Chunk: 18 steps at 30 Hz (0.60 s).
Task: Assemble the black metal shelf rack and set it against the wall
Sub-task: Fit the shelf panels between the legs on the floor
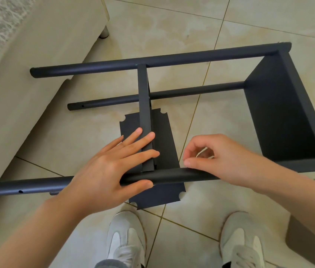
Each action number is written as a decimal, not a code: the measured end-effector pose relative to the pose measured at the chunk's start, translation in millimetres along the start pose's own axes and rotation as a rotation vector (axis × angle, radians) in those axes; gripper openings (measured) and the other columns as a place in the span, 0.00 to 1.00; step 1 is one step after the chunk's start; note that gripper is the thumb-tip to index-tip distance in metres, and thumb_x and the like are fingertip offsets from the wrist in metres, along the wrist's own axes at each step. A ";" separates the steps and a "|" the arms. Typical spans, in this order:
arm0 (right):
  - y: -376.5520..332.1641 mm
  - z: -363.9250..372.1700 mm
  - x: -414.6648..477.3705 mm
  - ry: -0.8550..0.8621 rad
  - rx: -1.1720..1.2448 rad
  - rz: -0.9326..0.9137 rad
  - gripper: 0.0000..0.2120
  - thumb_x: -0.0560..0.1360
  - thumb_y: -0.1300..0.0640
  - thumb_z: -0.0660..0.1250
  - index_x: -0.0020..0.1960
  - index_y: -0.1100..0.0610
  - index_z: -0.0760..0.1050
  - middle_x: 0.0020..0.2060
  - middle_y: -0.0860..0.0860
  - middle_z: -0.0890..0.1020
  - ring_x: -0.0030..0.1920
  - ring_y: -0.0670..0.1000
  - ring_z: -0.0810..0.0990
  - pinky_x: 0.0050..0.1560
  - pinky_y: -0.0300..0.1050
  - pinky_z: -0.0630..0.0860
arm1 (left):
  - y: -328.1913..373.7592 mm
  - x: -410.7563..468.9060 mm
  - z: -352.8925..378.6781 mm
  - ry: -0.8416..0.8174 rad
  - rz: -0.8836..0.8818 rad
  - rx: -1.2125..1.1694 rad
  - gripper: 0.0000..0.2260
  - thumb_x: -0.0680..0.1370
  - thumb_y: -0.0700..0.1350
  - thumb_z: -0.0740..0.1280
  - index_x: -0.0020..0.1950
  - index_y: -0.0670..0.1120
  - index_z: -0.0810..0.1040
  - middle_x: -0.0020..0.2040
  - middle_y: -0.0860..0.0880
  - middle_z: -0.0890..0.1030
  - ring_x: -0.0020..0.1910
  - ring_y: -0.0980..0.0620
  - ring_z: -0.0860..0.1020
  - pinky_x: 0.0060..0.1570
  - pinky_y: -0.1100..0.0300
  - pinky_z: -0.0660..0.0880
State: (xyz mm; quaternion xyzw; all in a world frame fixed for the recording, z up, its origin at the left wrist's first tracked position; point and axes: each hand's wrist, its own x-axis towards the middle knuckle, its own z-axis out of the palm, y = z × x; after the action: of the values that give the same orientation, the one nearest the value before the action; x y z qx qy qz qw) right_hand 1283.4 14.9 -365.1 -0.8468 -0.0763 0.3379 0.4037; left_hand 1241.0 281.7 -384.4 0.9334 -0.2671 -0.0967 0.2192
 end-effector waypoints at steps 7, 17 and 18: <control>-5.7 -2.3 30.7 -0.119 0.148 0.063 0.03 0.77 0.55 0.70 0.47 0.49 0.82 0.37 0.43 0.86 0.40 0.40 0.84 0.43 0.33 0.79 | -2.5 -4.0 5.0 0.011 0.001 0.011 0.26 0.79 0.63 0.61 0.76 0.56 0.69 0.81 0.58 0.58 0.81 0.54 0.53 0.75 0.45 0.59; -14.5 19.9 69.1 -0.376 0.297 0.130 0.03 0.76 0.58 0.71 0.48 0.51 0.82 0.42 0.49 0.87 0.44 0.45 0.86 0.48 0.38 0.81 | -3.8 -6.0 5.9 0.024 -0.031 0.005 0.33 0.78 0.63 0.63 0.80 0.53 0.62 0.81 0.59 0.58 0.81 0.55 0.54 0.78 0.51 0.56; -15.3 21.2 71.7 -0.399 0.320 0.147 0.03 0.76 0.57 0.70 0.48 0.51 0.82 0.42 0.49 0.87 0.44 0.45 0.86 0.49 0.38 0.81 | -3.8 -6.2 6.0 0.027 -0.033 0.001 0.33 0.78 0.63 0.63 0.80 0.53 0.62 0.81 0.59 0.59 0.81 0.55 0.54 0.78 0.51 0.56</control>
State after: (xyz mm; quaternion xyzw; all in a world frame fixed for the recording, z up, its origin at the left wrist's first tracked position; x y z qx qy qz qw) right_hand 1326.6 67.2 -399.9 -0.6921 -0.0387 0.5343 0.4837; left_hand 1235.7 285.8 -391.1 0.9390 -0.2486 -0.0878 0.2207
